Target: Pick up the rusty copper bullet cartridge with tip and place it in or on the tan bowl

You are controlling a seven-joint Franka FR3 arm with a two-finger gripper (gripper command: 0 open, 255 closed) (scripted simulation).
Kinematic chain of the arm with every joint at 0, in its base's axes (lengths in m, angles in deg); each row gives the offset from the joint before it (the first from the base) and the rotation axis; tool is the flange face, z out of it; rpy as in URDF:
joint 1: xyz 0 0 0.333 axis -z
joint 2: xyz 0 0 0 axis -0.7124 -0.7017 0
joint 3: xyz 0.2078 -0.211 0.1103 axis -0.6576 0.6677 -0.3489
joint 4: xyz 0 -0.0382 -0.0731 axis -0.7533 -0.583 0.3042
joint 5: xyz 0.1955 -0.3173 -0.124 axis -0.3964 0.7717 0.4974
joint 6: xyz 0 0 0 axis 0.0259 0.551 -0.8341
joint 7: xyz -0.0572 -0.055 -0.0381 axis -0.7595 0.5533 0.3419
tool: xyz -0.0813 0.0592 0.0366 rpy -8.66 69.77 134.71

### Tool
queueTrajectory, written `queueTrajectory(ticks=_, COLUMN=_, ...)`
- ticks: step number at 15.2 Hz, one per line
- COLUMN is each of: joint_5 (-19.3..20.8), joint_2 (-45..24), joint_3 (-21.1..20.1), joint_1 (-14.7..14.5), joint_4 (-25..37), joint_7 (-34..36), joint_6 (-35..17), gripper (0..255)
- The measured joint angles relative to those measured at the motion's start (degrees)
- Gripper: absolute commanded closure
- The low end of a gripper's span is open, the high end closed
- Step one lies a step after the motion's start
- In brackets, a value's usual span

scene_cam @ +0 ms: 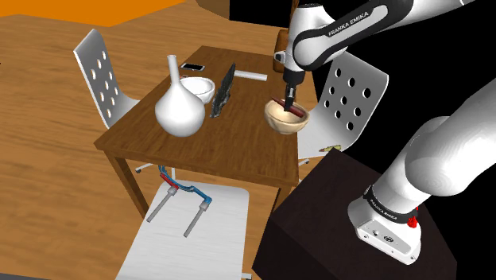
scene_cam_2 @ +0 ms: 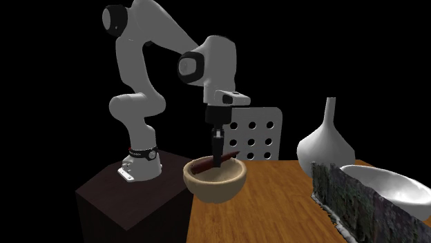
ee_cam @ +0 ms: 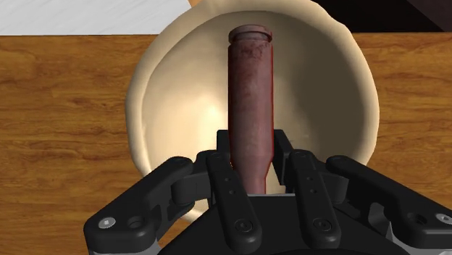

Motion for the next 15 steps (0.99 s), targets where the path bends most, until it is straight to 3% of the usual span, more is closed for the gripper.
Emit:
queueTrajectory(ticks=1, joint_5=0.00, joint_2=0.00, joint_3=0.00, joint_1=0.00, joint_4=0.00, joint_7=0.00, joint_6=-0.01, gripper=0)
queueTrajectory(ticks=7, joint_5=0.00, joint_2=0.00, joint_3=0.00, joint_1=0.00, joint_4=0.00, joint_7=0.00, joint_6=-0.01, gripper=0)
queueTrajectory(ticks=11, joint_5=-0.19, joint_2=3.31, joint_3=-0.45, joint_1=-0.23, joint_4=2.90, joint_7=0.06, joint_6=6.14, gripper=0)
queueTrajectory(ticks=15, joint_5=-0.24, joint_2=4.06, joint_3=-0.53, joint_1=-0.26, joint_4=3.74, joint_7=0.01, joint_6=7.79, gripper=0)
